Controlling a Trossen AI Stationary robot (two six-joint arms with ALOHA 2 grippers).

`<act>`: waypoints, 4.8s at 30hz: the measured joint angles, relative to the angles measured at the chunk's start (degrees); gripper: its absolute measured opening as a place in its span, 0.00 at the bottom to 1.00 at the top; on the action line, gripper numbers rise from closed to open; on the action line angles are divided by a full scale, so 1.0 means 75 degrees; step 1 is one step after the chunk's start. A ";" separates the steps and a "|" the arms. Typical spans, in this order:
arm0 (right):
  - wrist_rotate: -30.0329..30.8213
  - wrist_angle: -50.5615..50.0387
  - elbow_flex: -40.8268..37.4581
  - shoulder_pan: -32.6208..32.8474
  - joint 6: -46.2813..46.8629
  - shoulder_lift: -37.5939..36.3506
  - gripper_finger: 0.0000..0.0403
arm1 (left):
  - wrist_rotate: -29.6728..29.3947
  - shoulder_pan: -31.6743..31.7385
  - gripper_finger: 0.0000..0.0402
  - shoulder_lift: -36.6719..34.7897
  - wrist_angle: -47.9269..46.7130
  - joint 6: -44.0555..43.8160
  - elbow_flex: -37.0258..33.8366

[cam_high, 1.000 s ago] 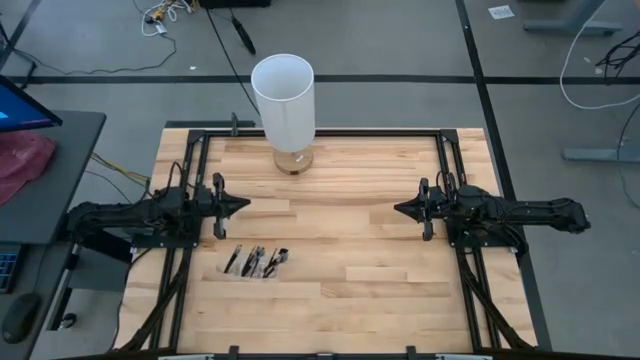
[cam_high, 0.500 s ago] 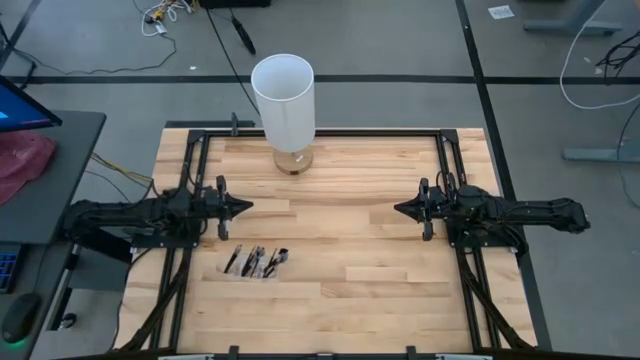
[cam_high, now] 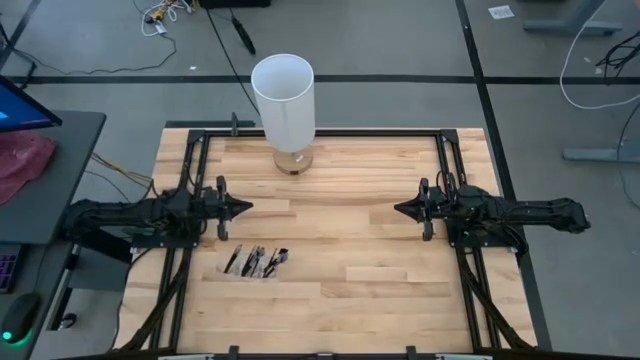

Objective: Put items in baskets/containers
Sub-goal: Return to Home Position

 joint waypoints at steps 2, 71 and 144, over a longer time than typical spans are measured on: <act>0.0012 -0.0003 0.0000 0.0061 0.0000 -0.0018 0.04 | 0.0026 -0.0124 0.02 -0.0147 0.0011 0.0000 0.0000; -0.0152 -0.0028 -0.0009 0.0683 -0.1437 -0.0806 0.04 | 0.0023 -0.0491 0.02 -0.0851 0.0466 0.0003 0.0000; -0.0189 0.0425 0.0000 0.0705 -0.1434 -0.1098 0.04 | 0.0023 -0.0494 0.02 -0.0816 0.0466 0.0003 -0.0003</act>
